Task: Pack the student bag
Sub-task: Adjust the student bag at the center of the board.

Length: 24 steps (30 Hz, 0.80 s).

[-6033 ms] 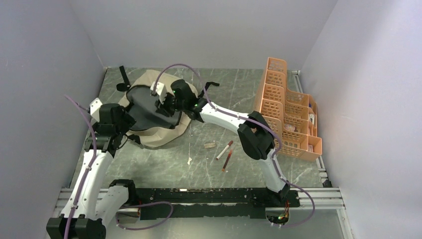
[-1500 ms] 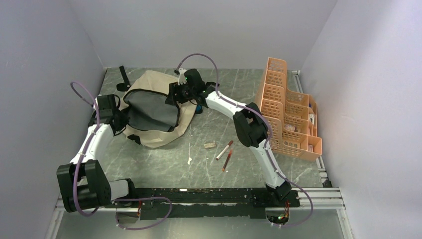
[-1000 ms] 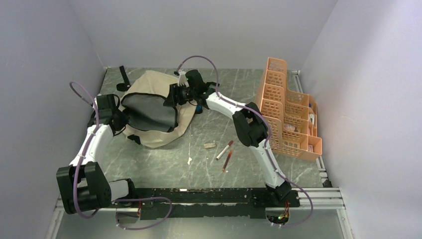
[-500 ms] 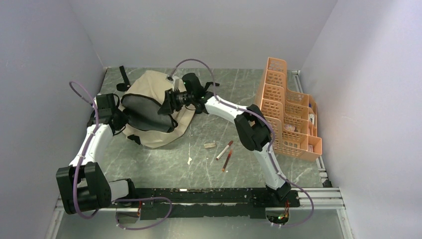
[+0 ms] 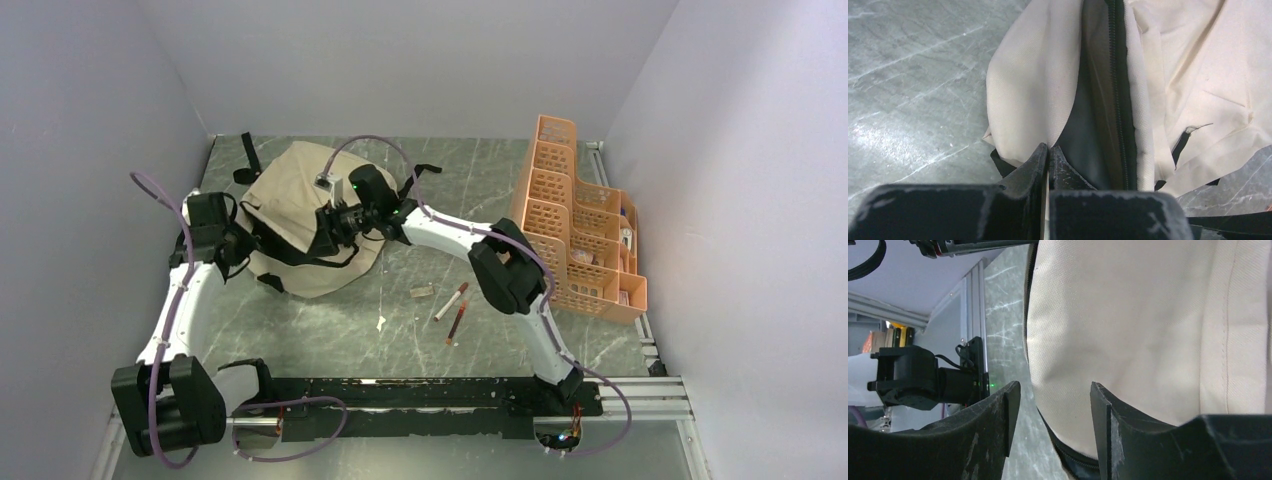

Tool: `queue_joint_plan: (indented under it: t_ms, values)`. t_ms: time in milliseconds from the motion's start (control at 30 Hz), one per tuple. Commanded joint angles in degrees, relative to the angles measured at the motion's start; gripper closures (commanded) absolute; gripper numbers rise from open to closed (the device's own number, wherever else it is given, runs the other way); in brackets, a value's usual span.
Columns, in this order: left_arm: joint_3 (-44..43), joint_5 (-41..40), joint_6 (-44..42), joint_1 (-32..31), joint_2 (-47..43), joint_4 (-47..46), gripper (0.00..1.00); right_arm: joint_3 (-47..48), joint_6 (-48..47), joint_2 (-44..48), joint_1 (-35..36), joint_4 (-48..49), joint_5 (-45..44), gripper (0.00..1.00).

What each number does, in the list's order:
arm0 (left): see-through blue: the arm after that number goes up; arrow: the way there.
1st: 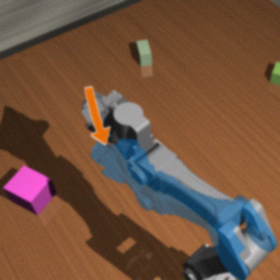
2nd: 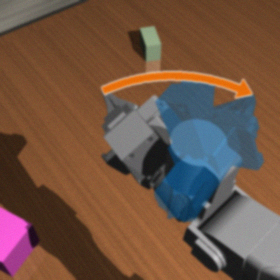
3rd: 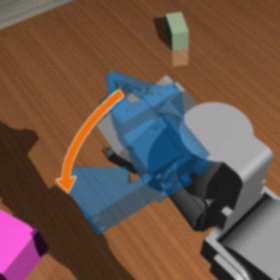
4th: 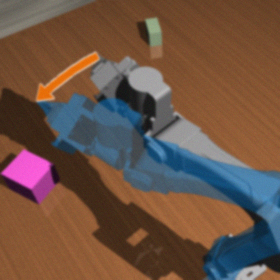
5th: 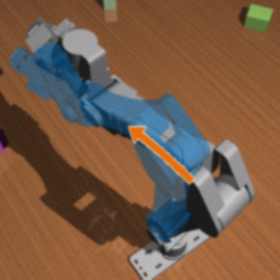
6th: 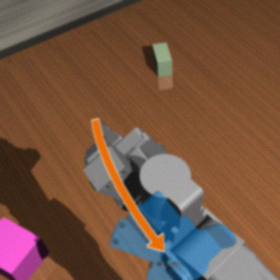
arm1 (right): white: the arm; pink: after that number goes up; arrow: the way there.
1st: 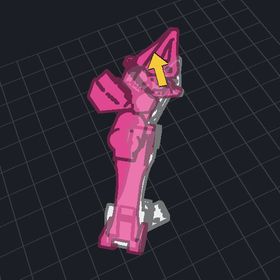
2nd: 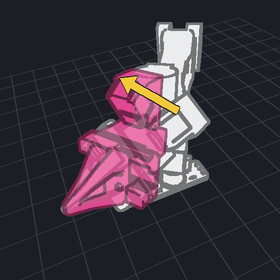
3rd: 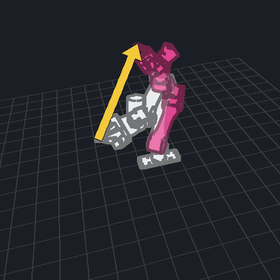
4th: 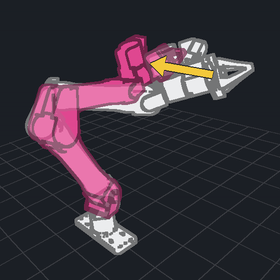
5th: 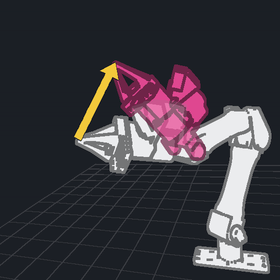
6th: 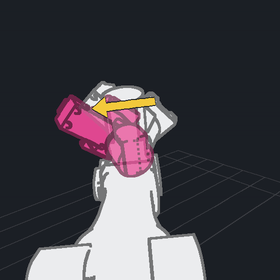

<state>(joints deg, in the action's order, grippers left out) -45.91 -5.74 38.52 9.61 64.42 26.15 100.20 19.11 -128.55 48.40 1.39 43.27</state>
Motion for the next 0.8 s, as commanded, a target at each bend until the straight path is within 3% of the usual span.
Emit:
queue_joint_plan:
  t_ms: [0,233,367,533,767]
  values:
    - [1.73,1.48,-0.36,0.55,-2.81,4.55,0.95,-4.15,-2.83,8.23,-0.50,-0.15,-4.15,0.42]
    - [3.45,2.24,0.10,0.43,-4.59,6.91,0.95,-16.24,1.42,19.10,-0.59,2.13,-35.25,0.38]
    - [4.26,4.50,0.51,-0.11,-6.66,8.12,0.95,-20.34,5.87,20.43,-1.15,-0.17,-47.77,0.37]
    - [6.35,9.21,0.07,-3.62,-9.42,7.69,0.95,-19.31,9.50,17.20,-3.19,-7.94,-51.80,0.37]
    - [6.10,12.73,0.42,-14.28,-9.18,8.63,0.95,-22.34,10.12,18.49,-4.32,-6.77,-54.01,0.36]
